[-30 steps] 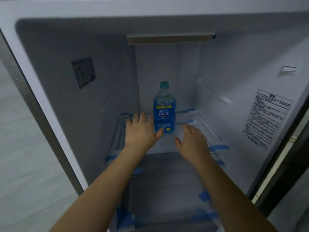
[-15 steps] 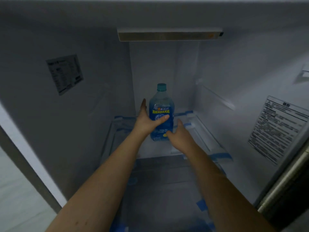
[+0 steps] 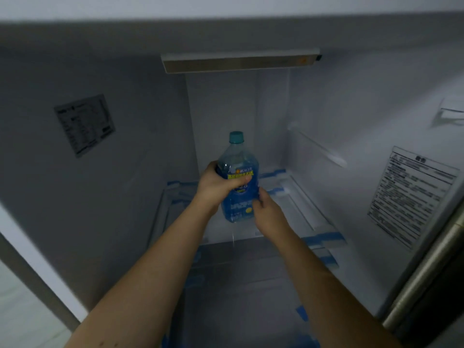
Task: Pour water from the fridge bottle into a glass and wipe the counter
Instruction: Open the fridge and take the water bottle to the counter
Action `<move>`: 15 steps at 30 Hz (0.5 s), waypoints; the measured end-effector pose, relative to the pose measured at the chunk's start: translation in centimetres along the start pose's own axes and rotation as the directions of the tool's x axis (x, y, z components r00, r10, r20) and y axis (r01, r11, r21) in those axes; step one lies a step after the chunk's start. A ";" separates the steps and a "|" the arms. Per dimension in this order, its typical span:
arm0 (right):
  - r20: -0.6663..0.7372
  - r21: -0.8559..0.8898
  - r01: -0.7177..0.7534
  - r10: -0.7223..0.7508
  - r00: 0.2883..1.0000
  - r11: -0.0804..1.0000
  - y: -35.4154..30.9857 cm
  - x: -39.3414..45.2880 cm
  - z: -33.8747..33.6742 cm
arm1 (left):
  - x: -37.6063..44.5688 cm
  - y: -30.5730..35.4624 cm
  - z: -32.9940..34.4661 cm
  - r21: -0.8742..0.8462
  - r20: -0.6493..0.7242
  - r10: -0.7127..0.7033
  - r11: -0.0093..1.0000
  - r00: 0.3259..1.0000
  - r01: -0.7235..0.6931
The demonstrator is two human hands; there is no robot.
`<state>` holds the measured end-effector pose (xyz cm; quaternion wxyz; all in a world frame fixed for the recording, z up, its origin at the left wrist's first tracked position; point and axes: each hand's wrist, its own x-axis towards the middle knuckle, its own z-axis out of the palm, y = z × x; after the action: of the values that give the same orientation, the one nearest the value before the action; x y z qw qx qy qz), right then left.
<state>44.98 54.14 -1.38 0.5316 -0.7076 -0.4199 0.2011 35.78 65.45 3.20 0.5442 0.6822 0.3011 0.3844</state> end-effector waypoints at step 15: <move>0.029 0.723 -0.287 0.388 0.921 0.628 -2.1 -6.8 -2.9 | -6.8 3.9 1.1 -0.113 0.148 -0.037 0.992 0.988 0.054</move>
<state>42.46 47.13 0.45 0.7427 -0.5221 -0.1326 0.3977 33.16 58.37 5.49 0.6122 0.6685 0.2532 0.3379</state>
